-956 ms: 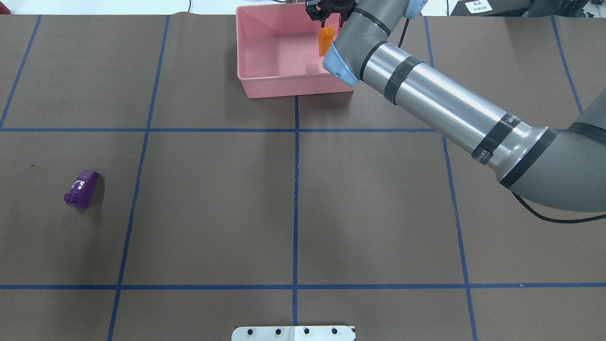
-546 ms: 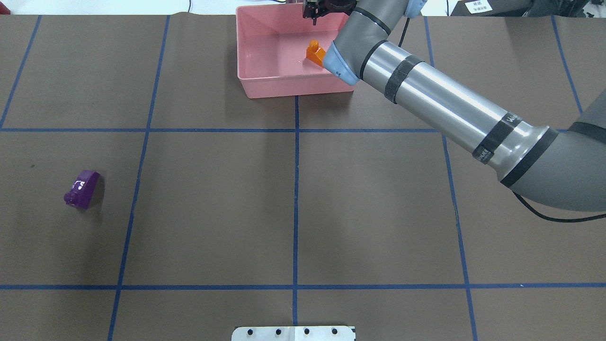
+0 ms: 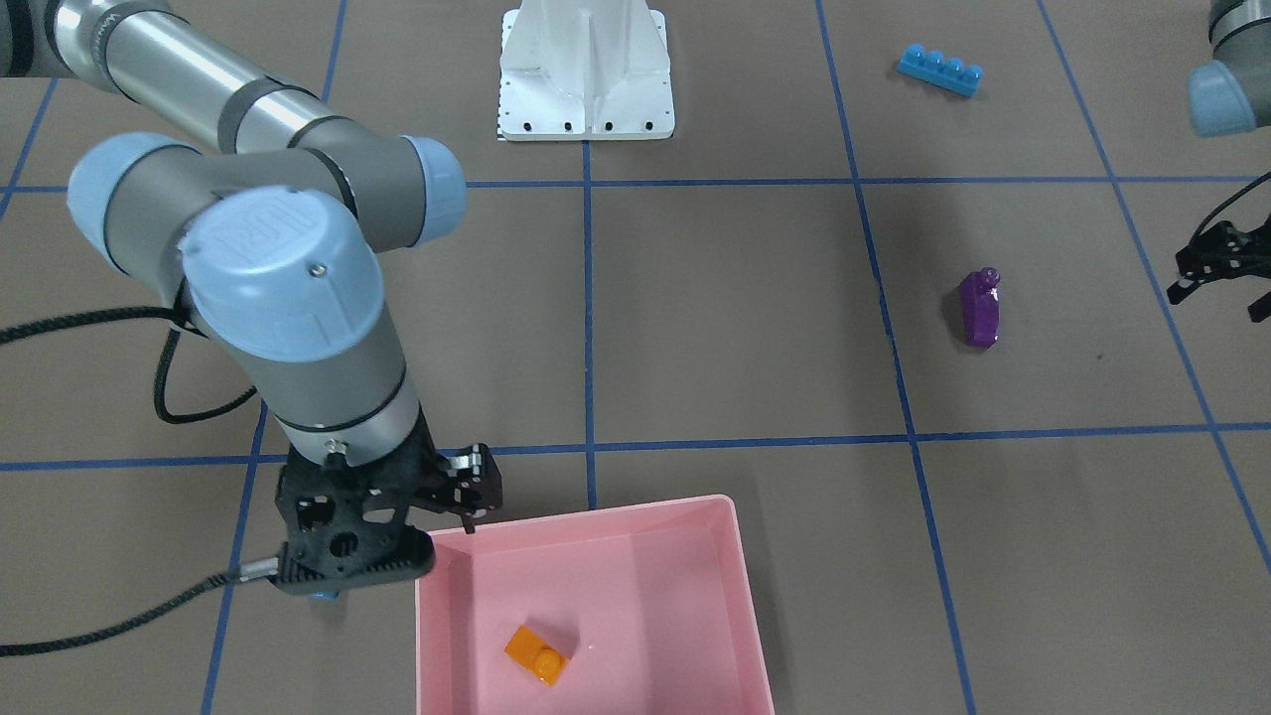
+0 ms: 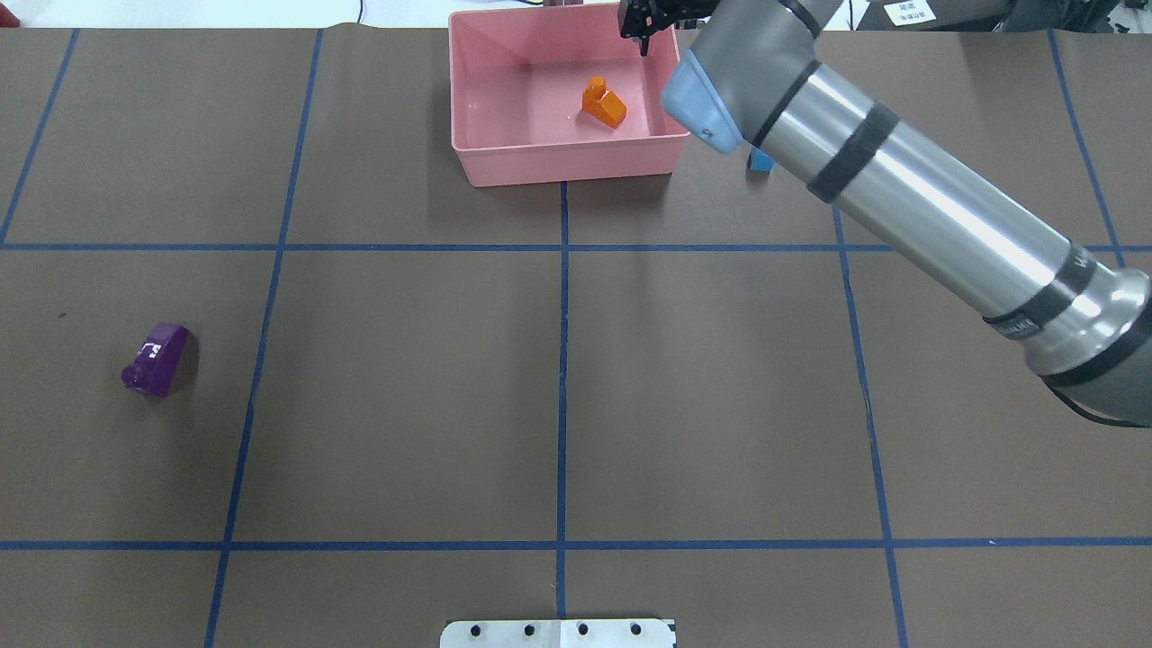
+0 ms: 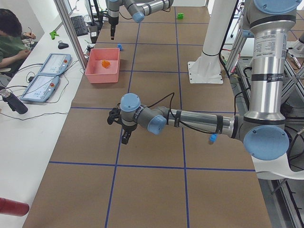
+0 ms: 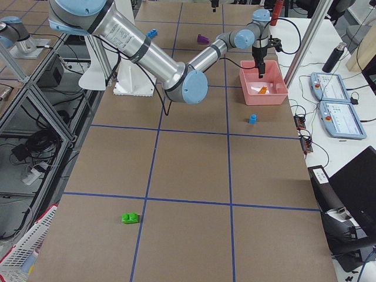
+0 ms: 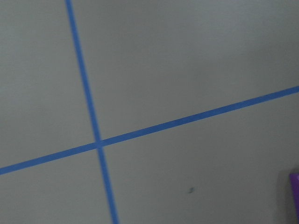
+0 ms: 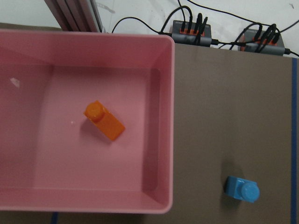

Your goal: Put all blocks into box

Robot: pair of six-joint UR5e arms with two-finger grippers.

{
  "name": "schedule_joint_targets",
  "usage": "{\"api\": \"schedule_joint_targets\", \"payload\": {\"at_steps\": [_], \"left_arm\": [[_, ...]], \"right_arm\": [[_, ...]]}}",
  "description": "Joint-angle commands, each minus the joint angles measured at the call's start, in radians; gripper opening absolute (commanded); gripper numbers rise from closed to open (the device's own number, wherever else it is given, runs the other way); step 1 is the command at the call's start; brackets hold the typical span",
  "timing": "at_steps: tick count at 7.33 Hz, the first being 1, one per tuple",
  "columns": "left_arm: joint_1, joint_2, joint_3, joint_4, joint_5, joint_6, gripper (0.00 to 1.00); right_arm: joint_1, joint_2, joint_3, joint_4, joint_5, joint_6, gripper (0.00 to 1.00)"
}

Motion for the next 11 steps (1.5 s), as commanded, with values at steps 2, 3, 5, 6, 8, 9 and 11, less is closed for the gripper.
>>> {"api": "schedule_joint_targets", "payload": {"at_steps": [2, 3, 5, 6, 8, 9, 11], "left_arm": [[0.236, -0.003, -0.066, -0.06, 0.12, -0.31, 1.0], [0.303, -0.006, -0.072, -0.058, 0.156, -0.365, 1.0], [0.408, -0.007, -0.07, -0.058, 0.193, -0.445, 1.0], [0.439, -0.006, -0.067, -0.057, 0.229, -0.452, 0.99], [0.455, -0.006, -0.06, -0.052, 0.248, -0.453, 0.3], [0.455, -0.004, -0.06, -0.051, 0.248, -0.455, 0.0], [0.451, -0.01, -0.083, -0.049, 0.247, -0.457, 0.0]], "right_arm": [[0.051, -0.452, 0.477, -0.036, 0.076, -0.128, 0.99], [0.052, -0.564, 0.555, -0.029, 0.078, -0.157, 0.99], [0.052, -0.683, 0.625, -0.024, 0.075, -0.214, 0.99], [0.052, -0.688, 0.628, -0.024, 0.074, -0.214, 1.0], [0.05, -0.69, 0.625, -0.024, 0.073, -0.214, 1.0], [0.048, -0.69, 0.622, -0.024, 0.073, -0.214, 1.0], [0.045, -0.687, 0.611, -0.024, 0.07, -0.211, 1.0]]}}
